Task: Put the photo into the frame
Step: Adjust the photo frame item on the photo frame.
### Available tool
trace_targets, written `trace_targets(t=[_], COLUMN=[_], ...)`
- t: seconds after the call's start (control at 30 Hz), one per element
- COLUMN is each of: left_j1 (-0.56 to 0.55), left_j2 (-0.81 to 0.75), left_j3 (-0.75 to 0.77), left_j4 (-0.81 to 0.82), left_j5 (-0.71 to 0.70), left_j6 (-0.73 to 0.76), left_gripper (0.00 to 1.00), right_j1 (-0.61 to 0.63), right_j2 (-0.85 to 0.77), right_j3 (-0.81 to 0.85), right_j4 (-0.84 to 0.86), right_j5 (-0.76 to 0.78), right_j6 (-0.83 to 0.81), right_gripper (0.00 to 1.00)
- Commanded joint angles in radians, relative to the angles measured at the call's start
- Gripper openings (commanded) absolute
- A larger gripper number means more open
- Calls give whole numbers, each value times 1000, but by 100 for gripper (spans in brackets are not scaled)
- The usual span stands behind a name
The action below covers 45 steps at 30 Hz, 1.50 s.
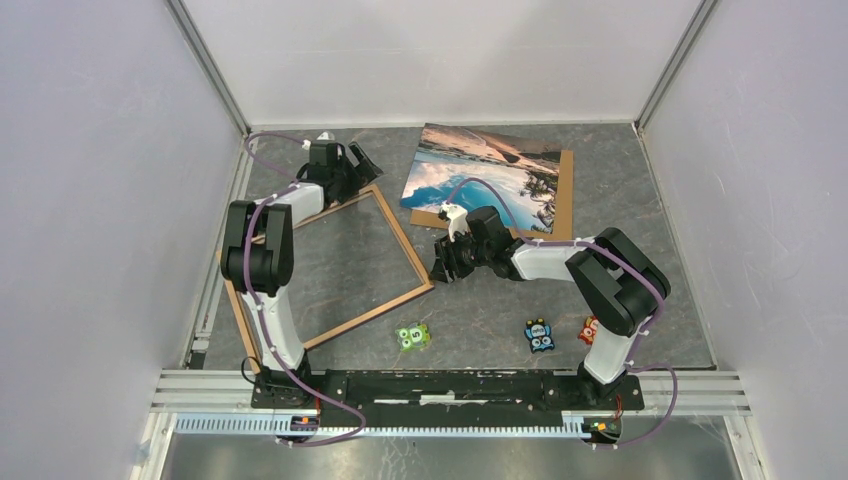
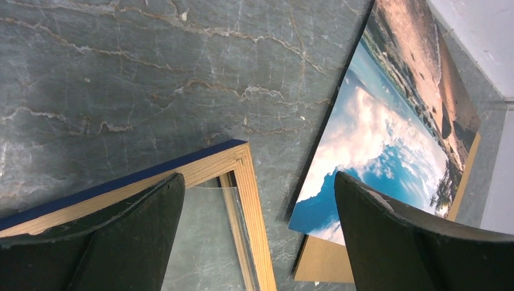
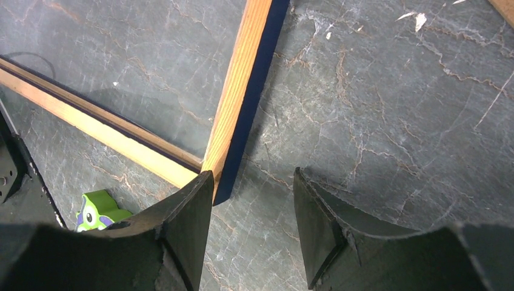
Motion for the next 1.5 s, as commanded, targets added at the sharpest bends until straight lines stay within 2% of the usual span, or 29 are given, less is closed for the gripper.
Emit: trace_targets(t=[0.0,0.2,0.6,0.73,0.8,0.93,1.1,1.3,1.47], left_j1=[-20,-55,-70,-72,-71,-77,-102,-105,-116], left_j2=[-45,-32,-56,-37,-37,-55,-44,-47,-70], left_j3=[20,4,-27,-11,6,13,43,19,1], left_j4=[-149,-188,-221,-223,-243,-264,-338,-386,-400], left_j5=[-42,-46,-208,-185,-187,-202,-211,-197,-187], left_j6=[41,18,70,66,68,72,65,31,43], left_gripper=[100,100,100,100,100,100,100,100,100], right_j1=[-2,-2,-8,3,22,63,89,102,102], right_j2=[22,28,-9,-95,-146,-131,-109,-49,-29], right_j3=[-15,-14,-15,-54,-116,-168,-163,-141,-120], right_j4=[-11,-11,-41,-54,-7,46,86,77,46], right_j5=[8,5,14,22,44,36,74,122,162], right_j6=[3,6,-7,-23,-29,-30,-18,13,30], right_gripper=[57,57,59,61,64,66,59,45,44])
